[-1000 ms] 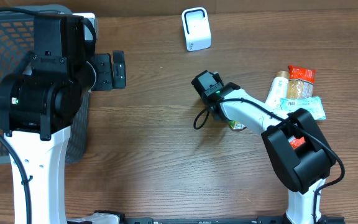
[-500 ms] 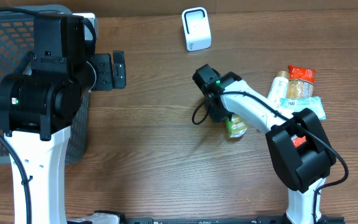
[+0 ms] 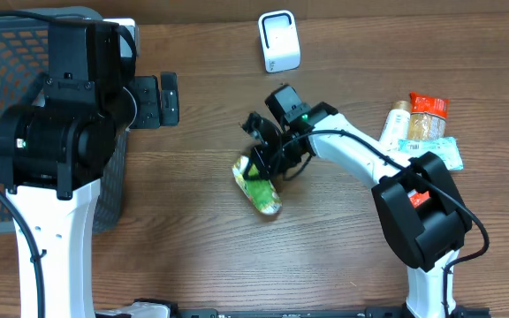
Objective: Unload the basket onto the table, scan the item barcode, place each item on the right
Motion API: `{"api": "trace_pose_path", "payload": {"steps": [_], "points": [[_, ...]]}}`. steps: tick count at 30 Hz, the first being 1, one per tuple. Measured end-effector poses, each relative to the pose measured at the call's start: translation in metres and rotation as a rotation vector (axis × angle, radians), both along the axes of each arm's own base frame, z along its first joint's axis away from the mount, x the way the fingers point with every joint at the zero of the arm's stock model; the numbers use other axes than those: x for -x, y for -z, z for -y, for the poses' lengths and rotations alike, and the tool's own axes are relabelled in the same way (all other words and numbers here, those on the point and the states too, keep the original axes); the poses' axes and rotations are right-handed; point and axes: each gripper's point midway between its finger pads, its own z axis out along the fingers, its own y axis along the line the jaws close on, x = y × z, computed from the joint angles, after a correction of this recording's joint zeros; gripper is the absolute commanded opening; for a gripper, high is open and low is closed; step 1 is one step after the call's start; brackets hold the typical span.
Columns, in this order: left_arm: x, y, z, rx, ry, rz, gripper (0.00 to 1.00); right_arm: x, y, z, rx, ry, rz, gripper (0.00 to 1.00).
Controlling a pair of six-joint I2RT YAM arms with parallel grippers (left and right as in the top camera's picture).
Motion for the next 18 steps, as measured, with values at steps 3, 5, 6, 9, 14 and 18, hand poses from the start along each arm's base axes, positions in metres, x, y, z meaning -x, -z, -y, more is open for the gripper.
{"api": "trace_pose_path", "payload": {"steps": [3, 5, 6, 9, 14, 18], "points": [[0.0, 0.0, 0.0, 0.0, 0.0, 0.0, 1.0, 0.005, 0.013, 0.01, 0.057, 0.018, -0.029, 0.29], [0.0, 0.0, 0.0, 0.0, 0.0, 0.0, 1.0, 0.001, 0.019, 0.019, 0.098, 0.04, -0.029, 0.36], [0.0, 0.0, 0.0, 0.0, 0.0, 0.0, 1.0, -0.002, 0.022, 0.024, 0.121, 0.052, -0.023, 0.38], [0.0, 0.0, 0.0, 0.0, 0.0, 0.0, 1.0, -0.01, 0.031, 0.043, 0.209, 0.087, 0.002, 0.41], [0.0, 0.0, 0.0, 0.0, 0.0, 0.0, 1.0, -0.025, 0.047, 0.087, 0.419, 0.146, 0.061, 0.44], [0.0, 0.0, 0.0, 0.0, 0.0, 0.0, 1.0, -0.034, 0.05, 0.128, 0.565, 0.193, 0.065, 0.46]]}}
